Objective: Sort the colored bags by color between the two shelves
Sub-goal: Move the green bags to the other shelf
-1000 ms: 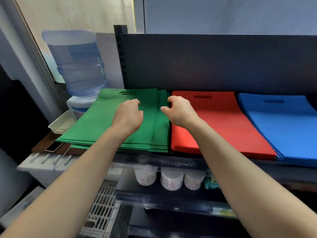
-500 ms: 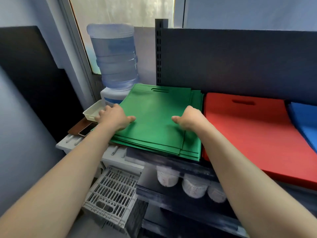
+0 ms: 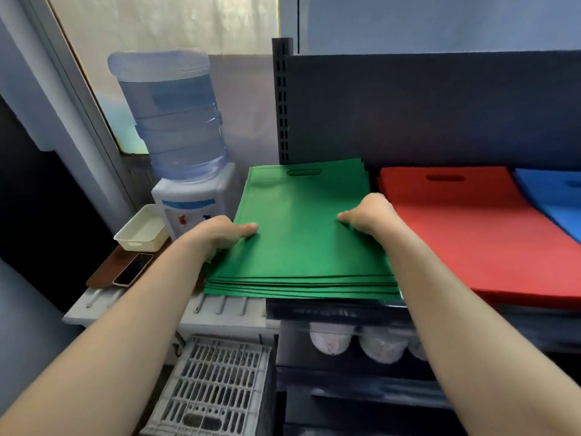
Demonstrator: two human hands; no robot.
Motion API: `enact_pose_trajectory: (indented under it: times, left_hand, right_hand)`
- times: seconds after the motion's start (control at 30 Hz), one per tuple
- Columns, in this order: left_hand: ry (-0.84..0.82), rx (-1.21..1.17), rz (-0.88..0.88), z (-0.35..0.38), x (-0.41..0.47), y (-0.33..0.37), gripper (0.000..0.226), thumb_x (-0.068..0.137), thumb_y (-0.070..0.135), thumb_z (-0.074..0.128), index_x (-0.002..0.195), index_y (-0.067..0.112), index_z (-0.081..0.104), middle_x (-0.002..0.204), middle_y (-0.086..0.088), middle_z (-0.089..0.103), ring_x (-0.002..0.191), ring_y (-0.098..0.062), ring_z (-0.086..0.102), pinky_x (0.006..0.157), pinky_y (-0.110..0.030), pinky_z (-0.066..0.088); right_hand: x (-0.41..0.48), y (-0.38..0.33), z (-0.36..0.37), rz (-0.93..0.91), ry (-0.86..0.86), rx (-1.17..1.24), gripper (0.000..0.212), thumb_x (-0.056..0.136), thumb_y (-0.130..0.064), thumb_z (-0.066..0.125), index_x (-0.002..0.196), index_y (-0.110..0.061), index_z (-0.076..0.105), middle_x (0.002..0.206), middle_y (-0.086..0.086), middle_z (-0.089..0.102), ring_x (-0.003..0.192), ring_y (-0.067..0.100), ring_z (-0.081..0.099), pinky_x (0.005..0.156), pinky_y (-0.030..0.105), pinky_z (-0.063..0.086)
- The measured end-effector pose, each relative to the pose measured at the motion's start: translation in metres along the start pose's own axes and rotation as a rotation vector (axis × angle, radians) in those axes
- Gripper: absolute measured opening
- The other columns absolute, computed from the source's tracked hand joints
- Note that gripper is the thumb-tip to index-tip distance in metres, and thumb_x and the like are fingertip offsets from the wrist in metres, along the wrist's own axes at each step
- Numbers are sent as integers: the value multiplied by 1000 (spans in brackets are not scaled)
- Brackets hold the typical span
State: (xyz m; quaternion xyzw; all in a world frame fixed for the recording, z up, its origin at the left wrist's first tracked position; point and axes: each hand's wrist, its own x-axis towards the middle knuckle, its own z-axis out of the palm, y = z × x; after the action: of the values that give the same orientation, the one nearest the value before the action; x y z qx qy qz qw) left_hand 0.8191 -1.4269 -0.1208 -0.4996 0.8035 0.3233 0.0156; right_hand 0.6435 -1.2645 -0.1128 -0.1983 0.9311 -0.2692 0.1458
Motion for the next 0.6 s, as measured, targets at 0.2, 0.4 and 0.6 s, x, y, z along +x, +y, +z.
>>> enact_pose_trajectory:
  times: [0.2,0.4,0.6]
  left_hand:
    - [-112,-311,31,-9,5,-8,42,85,35,67,107,0,57,95,-13,65,81,-28,64,73,-34,51]
    - [-61,-370,276,-23,-5,-2,13,83,14,69,92,5,64,85,-10,70,70,-24,67,62,-34,57]
    - [424,-224,538,-29,-18,15,46,89,28,62,120,1,43,124,-17,54,116,-34,50,92,-37,40]
  right_hand:
    - [-15,-8,-1,86,-29,250,51,85,-23,70,123,5,50,99,13,57,76,24,51,65,29,40]
    - [-24,-25,0,-21,214,240,57,81,-17,72,125,1,40,124,16,54,112,31,54,89,37,47]
    - [-33,-38,-27,-268,477,439,51,81,-17,71,119,-4,40,110,10,59,99,27,58,87,37,49]
